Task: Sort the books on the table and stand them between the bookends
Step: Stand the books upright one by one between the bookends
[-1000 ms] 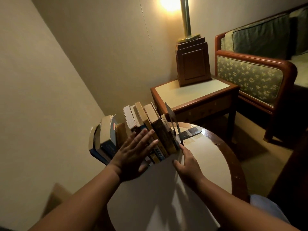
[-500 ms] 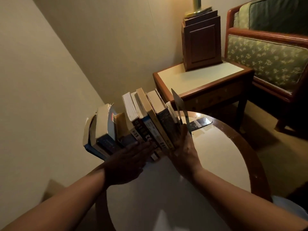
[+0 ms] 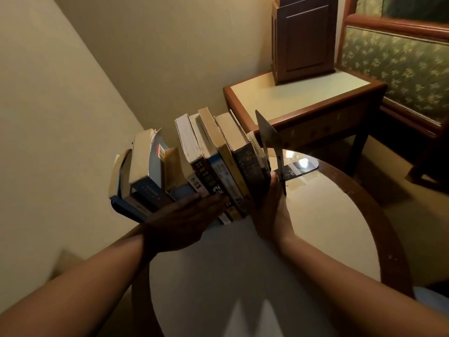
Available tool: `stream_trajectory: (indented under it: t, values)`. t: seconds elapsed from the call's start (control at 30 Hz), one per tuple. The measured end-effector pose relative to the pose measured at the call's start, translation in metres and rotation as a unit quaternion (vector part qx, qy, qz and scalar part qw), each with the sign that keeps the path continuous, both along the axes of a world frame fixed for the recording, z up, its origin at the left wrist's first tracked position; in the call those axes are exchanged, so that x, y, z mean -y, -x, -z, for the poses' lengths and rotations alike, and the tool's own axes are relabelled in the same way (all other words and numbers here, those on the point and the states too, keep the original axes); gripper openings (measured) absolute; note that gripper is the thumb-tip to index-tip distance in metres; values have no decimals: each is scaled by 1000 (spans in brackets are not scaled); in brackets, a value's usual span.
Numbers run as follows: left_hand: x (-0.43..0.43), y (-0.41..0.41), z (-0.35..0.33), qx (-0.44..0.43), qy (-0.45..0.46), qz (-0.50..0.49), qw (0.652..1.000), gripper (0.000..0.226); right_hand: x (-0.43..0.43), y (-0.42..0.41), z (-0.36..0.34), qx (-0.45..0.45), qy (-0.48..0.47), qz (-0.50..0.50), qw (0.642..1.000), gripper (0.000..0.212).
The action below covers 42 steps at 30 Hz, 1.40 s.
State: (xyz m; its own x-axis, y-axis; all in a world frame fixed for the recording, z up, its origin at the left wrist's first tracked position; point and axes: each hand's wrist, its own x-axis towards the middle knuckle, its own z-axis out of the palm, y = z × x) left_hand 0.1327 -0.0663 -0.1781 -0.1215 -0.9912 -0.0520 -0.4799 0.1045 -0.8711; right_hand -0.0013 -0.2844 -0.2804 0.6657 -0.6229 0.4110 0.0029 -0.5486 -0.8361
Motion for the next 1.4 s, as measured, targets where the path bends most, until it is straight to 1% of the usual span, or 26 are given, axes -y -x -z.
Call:
stream_trajectory:
  t: [0.07,0.17,0.2,0.3,0.37,0.4,0.47,0.57,0.63,0.73,0.83,0.9,0.97,1.0,1.03,1.07,1.13,1.17,1.23,1.27,1.33,1.4]
  values:
    - [2,1,-2,-13,3,4,1000,75,2,-2,1,-13,-4,-3,1000,88]
    - [3,8,-2,-57,-2,6,998,75,6,0,-3,-12,-29,-28,999,83]
    - [1,9,-1,-83,-6,1,997,76,8,0,-2,-15,-26,-36,999,85]
    - [-10,7,-2,-127,-21,-15,992,79,11,0,-8,-23,18,-54,998,103]
    - [-14,2,-1,-137,-27,-18,990,83,8,0,-18,11,10,-72,997,101]
    - [-14,0,1,-138,-32,-20,990,84,6,-1,-23,39,11,-75,996,100]
    - [-13,-5,5,-128,-43,-19,991,82,2,-2,-29,70,34,-55,995,107]
    - [-14,-9,9,-105,-53,-14,993,77,4,-9,-19,45,41,-46,997,108]
    - [-15,-12,9,-87,-60,-13,994,86,4,-13,-9,39,60,-24,997,112]
    - [-13,-13,7,-86,-58,-17,994,95,5,-15,2,50,128,3,991,114]
    - [-14,-3,7,-136,-42,-29,989,108,6,-11,-8,14,63,-26,998,110]
    - [-10,10,6,-173,-24,-11,985,109,9,-3,-16,10,20,-39,999,95]
    - [-1,19,4,-177,-18,16,984,104,12,4,-22,17,-18,-63,998,78]
    - [5,20,2,-168,-12,27,985,100,14,6,-22,18,-45,-73,996,65]
    - [9,19,1,-156,-2,31,987,94,15,8,-22,13,-72,-84,994,52]
    - [13,16,0,-142,3,26,990,85,16,10,-23,3,-88,-89,992,44]
    - [17,10,2,-100,7,17,995,70,19,10,-23,-27,-107,-86,990,47]
    - [16,6,5,-83,4,19,996,67,20,11,-23,-37,-127,-86,988,45]
    - [17,0,10,-57,1,25,998,71,22,8,-23,-52,-159,-88,982,35]
    - [18,-1,11,-50,3,26,998,74,23,7,-23,-56,-167,-86,981,35]
    - [20,-3,12,-42,7,30,999,77,24,5,-22,-71,-158,-84,981,43]
    - [22,-2,10,-41,-15,20,999,76,25,4,-20,-70,-126,-87,986,59]
